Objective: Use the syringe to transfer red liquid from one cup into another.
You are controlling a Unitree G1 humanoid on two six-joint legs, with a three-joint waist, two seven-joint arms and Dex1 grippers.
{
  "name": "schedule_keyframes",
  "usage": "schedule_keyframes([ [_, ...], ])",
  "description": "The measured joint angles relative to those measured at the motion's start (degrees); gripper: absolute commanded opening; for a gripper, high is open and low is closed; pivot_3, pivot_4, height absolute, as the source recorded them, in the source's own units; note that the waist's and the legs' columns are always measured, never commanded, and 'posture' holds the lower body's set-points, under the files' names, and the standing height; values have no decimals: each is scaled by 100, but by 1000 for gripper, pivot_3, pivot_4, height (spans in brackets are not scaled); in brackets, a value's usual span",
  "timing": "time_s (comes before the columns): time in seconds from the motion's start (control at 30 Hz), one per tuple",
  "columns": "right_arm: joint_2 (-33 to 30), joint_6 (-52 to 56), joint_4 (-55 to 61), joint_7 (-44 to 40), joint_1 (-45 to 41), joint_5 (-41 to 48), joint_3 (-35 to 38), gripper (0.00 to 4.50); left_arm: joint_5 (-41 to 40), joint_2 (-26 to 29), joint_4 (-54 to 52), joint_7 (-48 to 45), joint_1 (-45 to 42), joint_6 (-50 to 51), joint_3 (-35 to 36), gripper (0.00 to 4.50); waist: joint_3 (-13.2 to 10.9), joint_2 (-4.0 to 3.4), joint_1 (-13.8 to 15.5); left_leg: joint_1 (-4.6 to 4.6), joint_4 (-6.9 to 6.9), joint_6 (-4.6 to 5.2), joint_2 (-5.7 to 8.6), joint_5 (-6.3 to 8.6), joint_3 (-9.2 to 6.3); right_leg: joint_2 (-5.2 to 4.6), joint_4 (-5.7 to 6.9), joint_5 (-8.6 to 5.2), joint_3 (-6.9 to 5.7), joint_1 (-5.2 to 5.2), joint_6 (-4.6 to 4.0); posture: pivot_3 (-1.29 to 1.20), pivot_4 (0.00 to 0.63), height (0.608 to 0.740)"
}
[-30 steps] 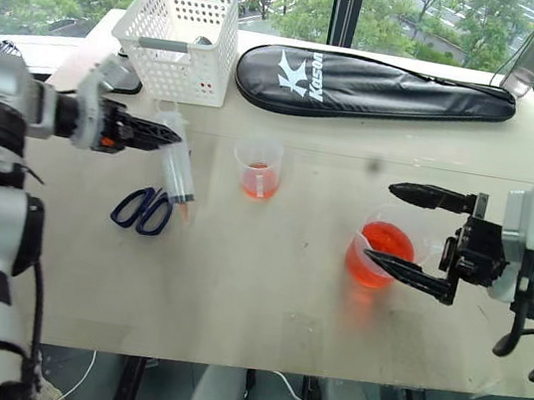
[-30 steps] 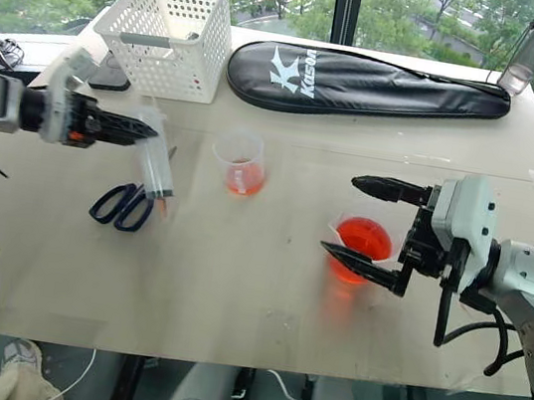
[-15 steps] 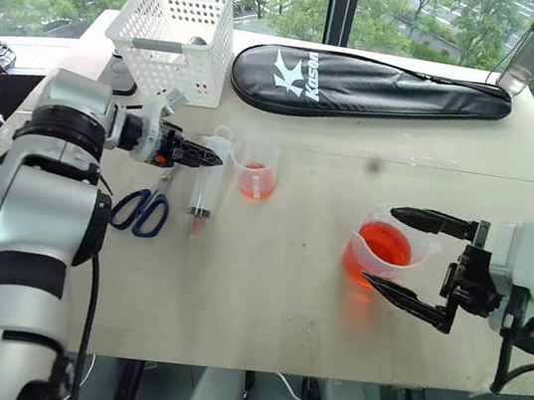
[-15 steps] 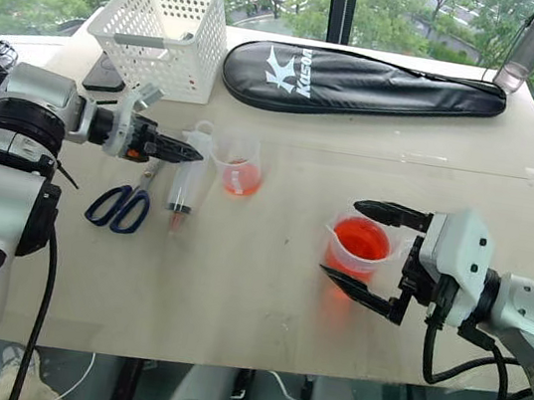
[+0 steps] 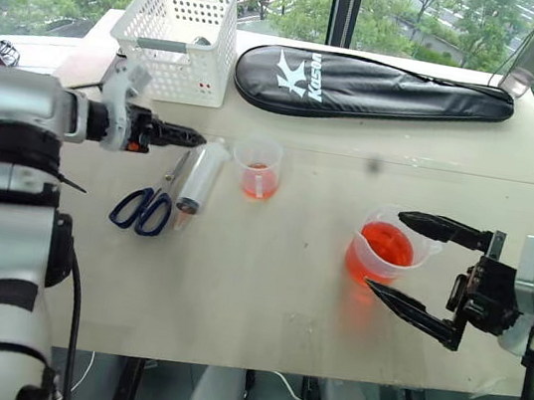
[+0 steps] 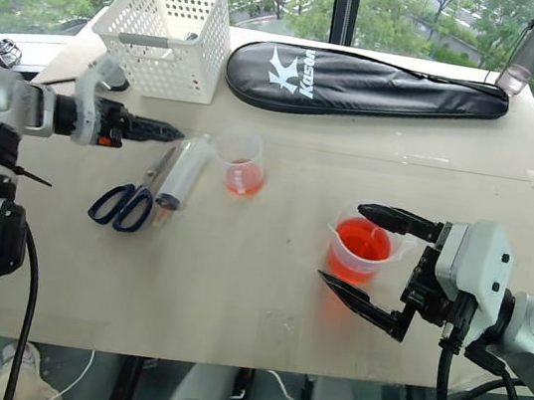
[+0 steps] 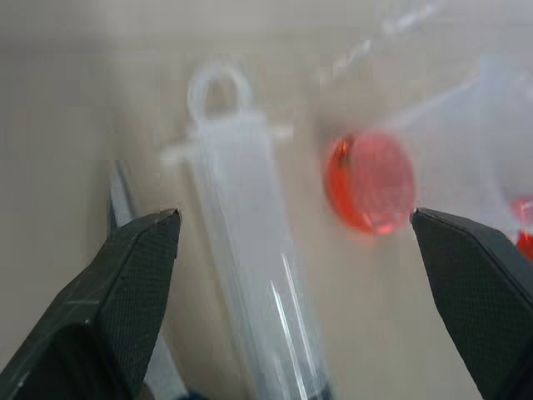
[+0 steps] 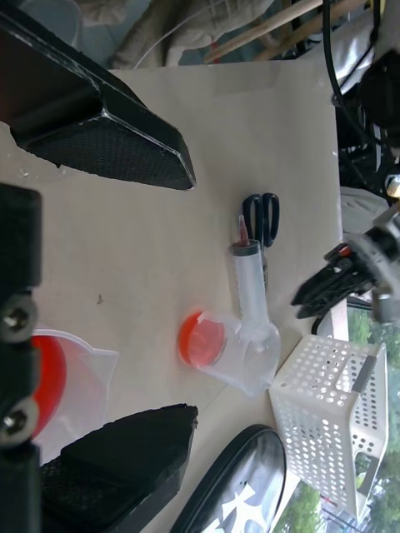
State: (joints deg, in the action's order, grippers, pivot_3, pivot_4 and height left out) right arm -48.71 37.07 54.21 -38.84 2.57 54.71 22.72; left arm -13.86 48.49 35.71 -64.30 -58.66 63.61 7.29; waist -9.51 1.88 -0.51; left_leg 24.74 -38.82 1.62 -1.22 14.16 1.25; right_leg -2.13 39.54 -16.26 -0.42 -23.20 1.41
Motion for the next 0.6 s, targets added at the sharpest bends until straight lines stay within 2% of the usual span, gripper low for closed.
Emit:
schedule_keyframes([
  [0.03,-5,-5,-22,2,20,-1,25,4500,-121,-80,-323,160,130,-48,300,4479,1,1,12,2,-7,0,-1,0,-5,-1,0,0,-5,4,0,0,150,724],
  [0.13,-37,-87,-153,-40,57,-11,86,4500,-655,-756,-2299,1012,942,-655,1662,4479,3,3,46,-9,-19,2,0,2,-8,-8,-7,1,-9,26,1,0,150,724],
  [0.2,-49,-143,-321,-128,79,-21,168,4500,-1014,-1199,-3492,1397,1452,-923,2146,4479,5,5,61,-14,-24,4,0,3,-9,-9,-8,1,-12,38,1,0,150,724],
  [0.37,-105,-253,-894,-531,493,-192,578,4500,-1955,-1939,-5418,2062,2386,-755,2466,4479,6,5,141,-46,-26,5,0,4,-12,-3,-5,1,-18,73,1,0,150,724],
  [0.5,-36,-417,-1156,-969,1397,-494,1246,4500,-2399,-2121,-6495,2246,3666,-803,2371,4479,8,0,131,-111,2,14,0,10,-10,-1,-37,0,-16,140,0,0,150,724],
  [0.6,222,-692,-1388,-1309,2211,-910,1668,4500,-2446,-2103,-6766,2217,4695,-1058,2341,4479,11,-4,127,-129,14,28,-2,18,-11,2,-47,0,-17,156,-1,0,150,724],
])
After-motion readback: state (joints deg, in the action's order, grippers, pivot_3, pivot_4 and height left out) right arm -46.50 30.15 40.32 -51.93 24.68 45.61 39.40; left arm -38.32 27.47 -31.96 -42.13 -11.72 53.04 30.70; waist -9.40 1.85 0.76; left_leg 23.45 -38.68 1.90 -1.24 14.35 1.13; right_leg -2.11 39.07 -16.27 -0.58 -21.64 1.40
